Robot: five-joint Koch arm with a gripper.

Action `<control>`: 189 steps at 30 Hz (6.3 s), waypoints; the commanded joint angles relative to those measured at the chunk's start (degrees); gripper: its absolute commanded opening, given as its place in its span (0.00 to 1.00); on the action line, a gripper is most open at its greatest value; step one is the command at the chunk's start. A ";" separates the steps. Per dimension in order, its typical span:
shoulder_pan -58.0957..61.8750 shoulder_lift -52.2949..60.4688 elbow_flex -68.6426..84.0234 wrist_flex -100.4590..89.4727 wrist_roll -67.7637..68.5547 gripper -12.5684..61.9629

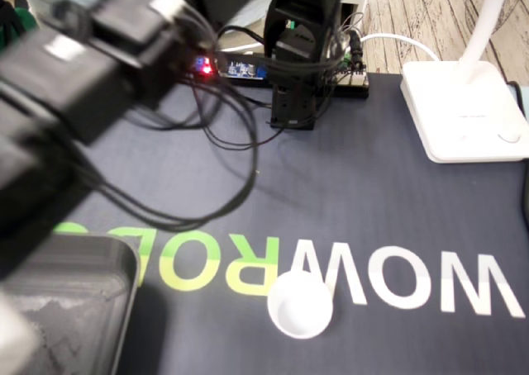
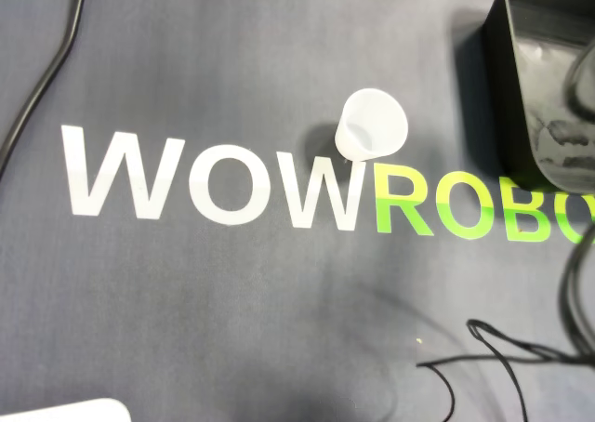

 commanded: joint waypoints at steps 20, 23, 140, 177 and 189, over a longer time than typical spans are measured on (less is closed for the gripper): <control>4.83 -20.74 -5.36 -21.45 55.28 0.21; 5.36 -23.12 -5.62 -23.73 56.25 0.21; -31.82 40.78 48.78 -17.67 -59.24 0.50; -23.91 55.37 90.00 -2.55 -15.73 0.62; -23.12 55.46 90.00 1.14 -13.62 0.62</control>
